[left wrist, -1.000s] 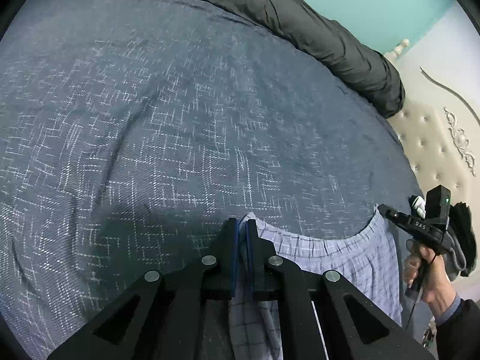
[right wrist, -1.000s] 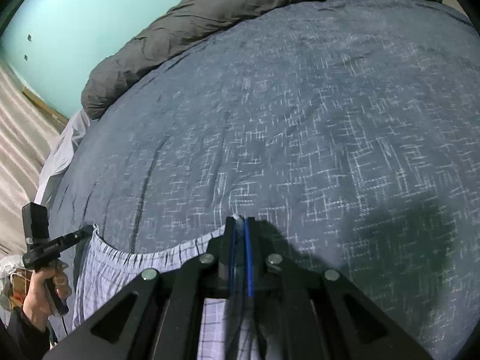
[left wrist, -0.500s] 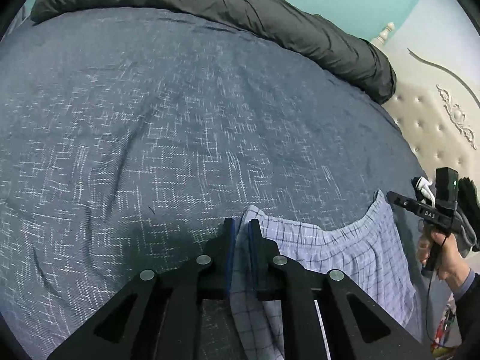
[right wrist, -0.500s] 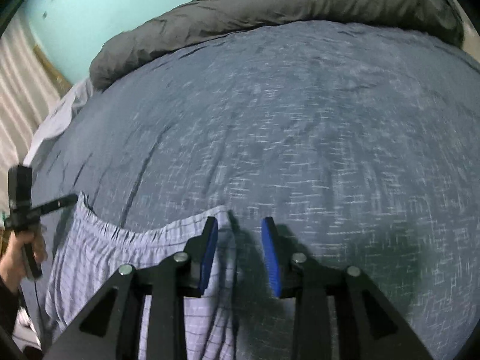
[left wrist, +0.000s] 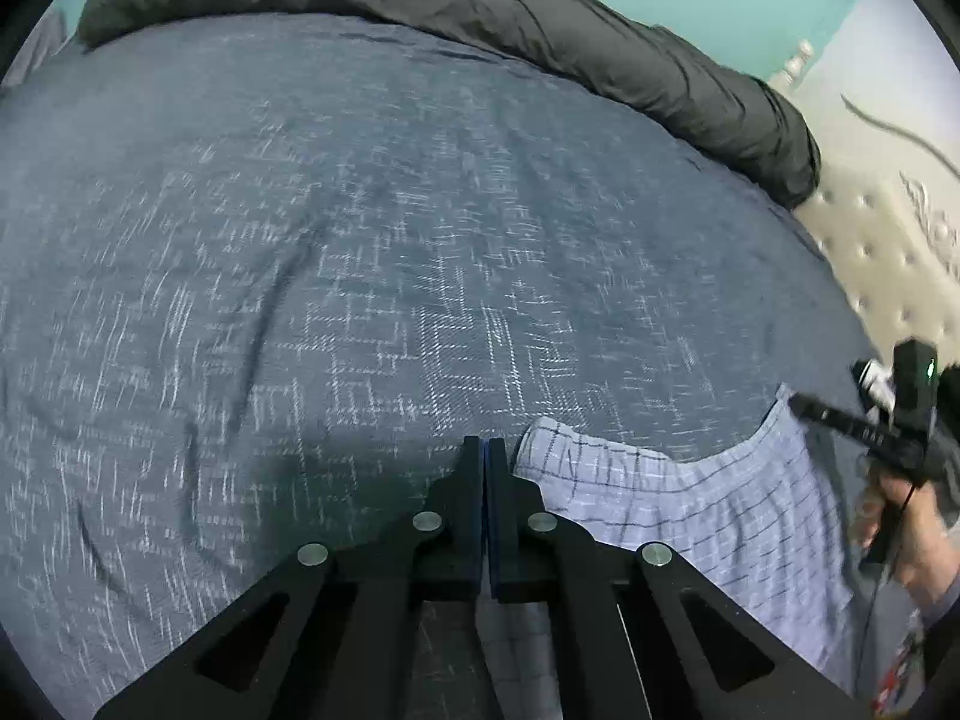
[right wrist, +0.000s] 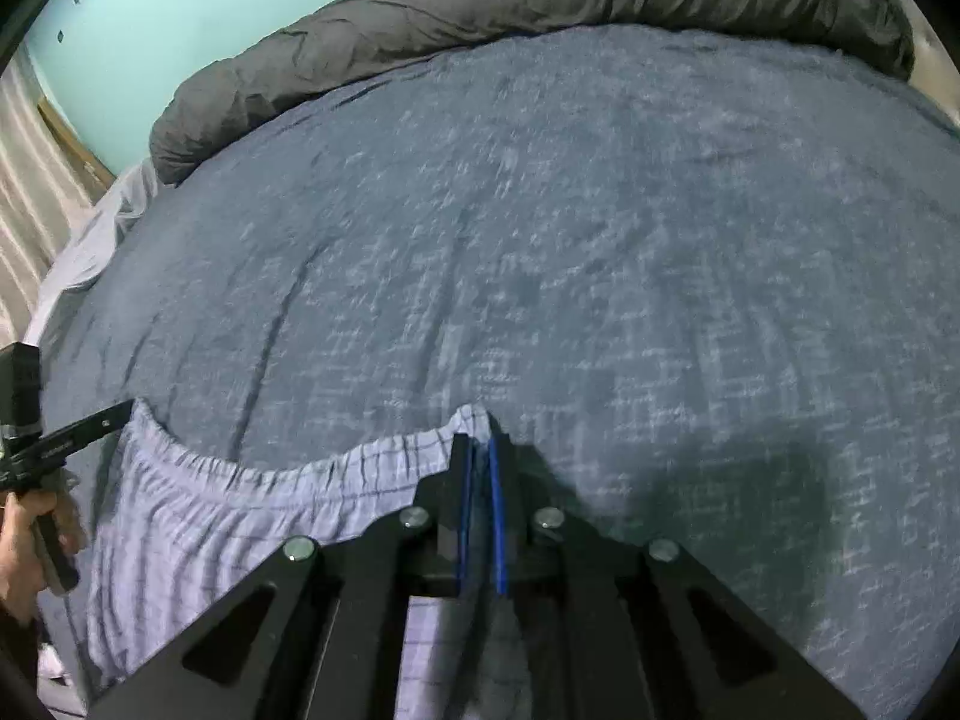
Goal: Fold clothes
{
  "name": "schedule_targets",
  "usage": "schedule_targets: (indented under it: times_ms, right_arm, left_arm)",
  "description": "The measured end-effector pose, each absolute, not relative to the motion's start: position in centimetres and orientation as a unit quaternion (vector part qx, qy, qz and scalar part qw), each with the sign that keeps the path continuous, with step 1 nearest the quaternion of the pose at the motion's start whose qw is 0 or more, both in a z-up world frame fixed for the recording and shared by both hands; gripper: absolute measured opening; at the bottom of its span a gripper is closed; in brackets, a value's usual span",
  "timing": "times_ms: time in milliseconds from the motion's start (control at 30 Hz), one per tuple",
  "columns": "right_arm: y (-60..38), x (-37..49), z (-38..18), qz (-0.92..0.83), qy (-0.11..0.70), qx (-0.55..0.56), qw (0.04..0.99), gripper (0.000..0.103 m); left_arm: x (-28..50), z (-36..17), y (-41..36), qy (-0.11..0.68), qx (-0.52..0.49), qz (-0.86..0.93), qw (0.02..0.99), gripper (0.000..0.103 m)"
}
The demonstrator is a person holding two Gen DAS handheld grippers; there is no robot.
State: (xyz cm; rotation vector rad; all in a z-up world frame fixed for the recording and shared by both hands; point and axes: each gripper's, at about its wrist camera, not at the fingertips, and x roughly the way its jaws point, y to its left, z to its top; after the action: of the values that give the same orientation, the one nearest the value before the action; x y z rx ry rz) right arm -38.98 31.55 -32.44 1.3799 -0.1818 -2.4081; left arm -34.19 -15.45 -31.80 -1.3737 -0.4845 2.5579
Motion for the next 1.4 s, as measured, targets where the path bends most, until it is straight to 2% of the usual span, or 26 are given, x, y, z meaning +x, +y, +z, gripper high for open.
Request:
schedule_targets:
  times_ms: [67,133,200,333,433,667,867,967,1067,1200,1333,1400]
  right_arm:
    - [32.0,-38.2,-31.7,-0.856,-0.067,0.480,0.180,0.008]
    - [32.9,-37.0,-30.8,-0.863,-0.073,0.470,0.171,0.021]
    - [34.4,-35.0,-30.1,-0.866,-0.109,0.457,0.173,0.026]
    - [36.2,-30.3,-29.8,-0.863,-0.140,0.453,0.177,0.030]
    - [36.8,-26.7,-30.4,-0.858,-0.137,0.464,0.172,0.031]
    - [38.0,-21.1,-31.3,-0.849,-0.176,0.473,0.154,0.032]
    - [36.1,-20.0,-30.6,-0.855,-0.142,0.474,0.155,0.032]
    - [34.7,-20.3,-30.8,-0.853,-0.113,0.487,0.149,0.031]
    - [33.8,-20.5,-31.6,-0.845,-0.090,0.508,0.141,0.027]
    - [33.5,-20.5,-32.3,-0.844,-0.088,0.513,0.129,0.008]
    - [35.0,-19.9,-32.4,-0.851,-0.120,0.498,0.116,0.005]
    - [36.0,-19.5,-32.2,-0.857,-0.135,0.486,0.110,0.005]
  left_arm:
    - [-34.1,-31.5,-15.5,-0.165,-0.467,0.864,0.092,0.003]
    - [-32.3,-30.6,-15.8,-0.172,-0.457,0.867,0.100,0.007]
    - [-30.3,-30.0,-16.0,-0.177,-0.453,0.868,0.102,0.010]
    - [-25.2,-30.1,-16.3,-0.201,-0.460,0.860,0.092,0.013]
    - [-21.6,-30.9,-16.8,-0.215,-0.461,0.856,0.091,0.023]
    - [-17.3,-31.1,-15.4,-0.206,-0.455,0.862,0.088,0.024]
    - [-14.9,-31.2,-13.8,-0.191,-0.452,0.867,0.087,0.025]
    - [-14.9,-31.4,-13.7,-0.189,-0.455,0.865,0.092,0.026]
    - [-14.9,-31.8,-13.7,-0.186,-0.458,0.864,0.092,0.027]
    - [-14.5,-31.9,-14.2,-0.192,-0.458,0.863,0.094,0.027]
    - [-14.4,-31.9,-14.6,-0.198,-0.453,0.864,0.092,0.028]
    - [-14.3,-32.0,-14.7,-0.198,-0.452,0.865,0.091,0.034]
